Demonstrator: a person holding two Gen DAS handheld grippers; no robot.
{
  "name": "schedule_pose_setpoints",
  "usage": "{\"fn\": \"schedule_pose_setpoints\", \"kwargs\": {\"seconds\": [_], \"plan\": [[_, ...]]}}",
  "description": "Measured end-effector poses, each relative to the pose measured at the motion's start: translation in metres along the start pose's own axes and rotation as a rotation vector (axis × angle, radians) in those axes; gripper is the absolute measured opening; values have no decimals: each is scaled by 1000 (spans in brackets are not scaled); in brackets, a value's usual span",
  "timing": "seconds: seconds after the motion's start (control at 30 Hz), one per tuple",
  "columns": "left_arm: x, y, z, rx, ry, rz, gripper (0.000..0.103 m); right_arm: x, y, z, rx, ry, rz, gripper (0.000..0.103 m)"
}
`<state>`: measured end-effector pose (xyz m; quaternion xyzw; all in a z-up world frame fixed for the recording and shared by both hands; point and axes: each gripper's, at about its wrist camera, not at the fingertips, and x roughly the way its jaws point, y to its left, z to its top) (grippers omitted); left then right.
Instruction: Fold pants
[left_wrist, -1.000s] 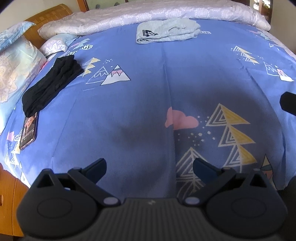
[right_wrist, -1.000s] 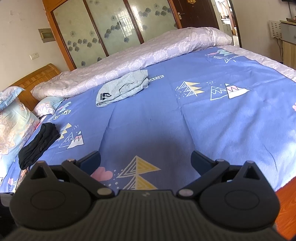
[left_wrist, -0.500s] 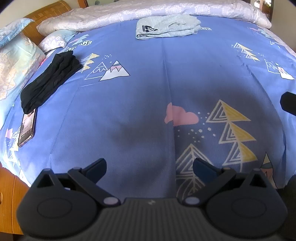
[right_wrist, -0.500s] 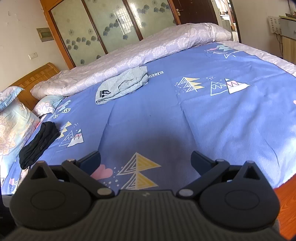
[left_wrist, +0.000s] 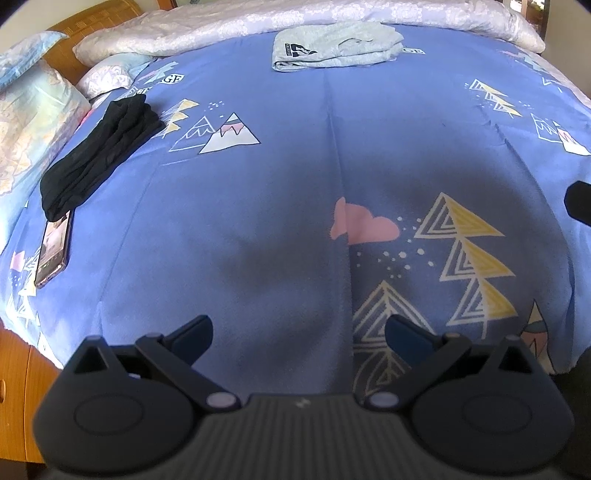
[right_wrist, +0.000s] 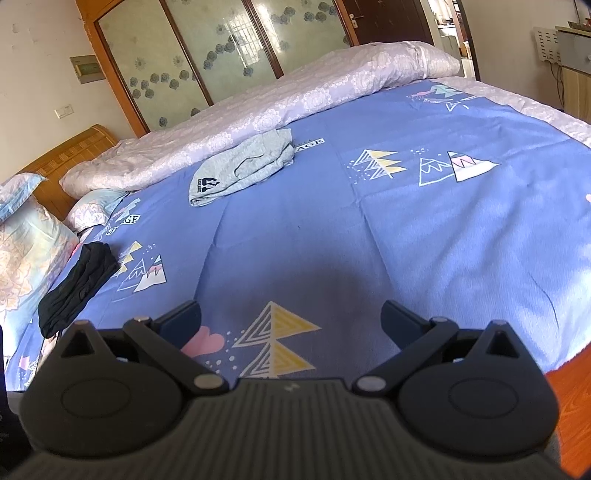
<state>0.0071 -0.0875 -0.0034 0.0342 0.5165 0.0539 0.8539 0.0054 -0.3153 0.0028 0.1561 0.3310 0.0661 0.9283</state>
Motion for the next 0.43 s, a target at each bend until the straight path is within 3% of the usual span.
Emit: {"fn": "schedule_pose_setpoints", "kwargs": {"seconds": [0.43], "plan": [[-7,0,4,0,-51,-27,103,1,-1,-1,1,1,1,103]]}}
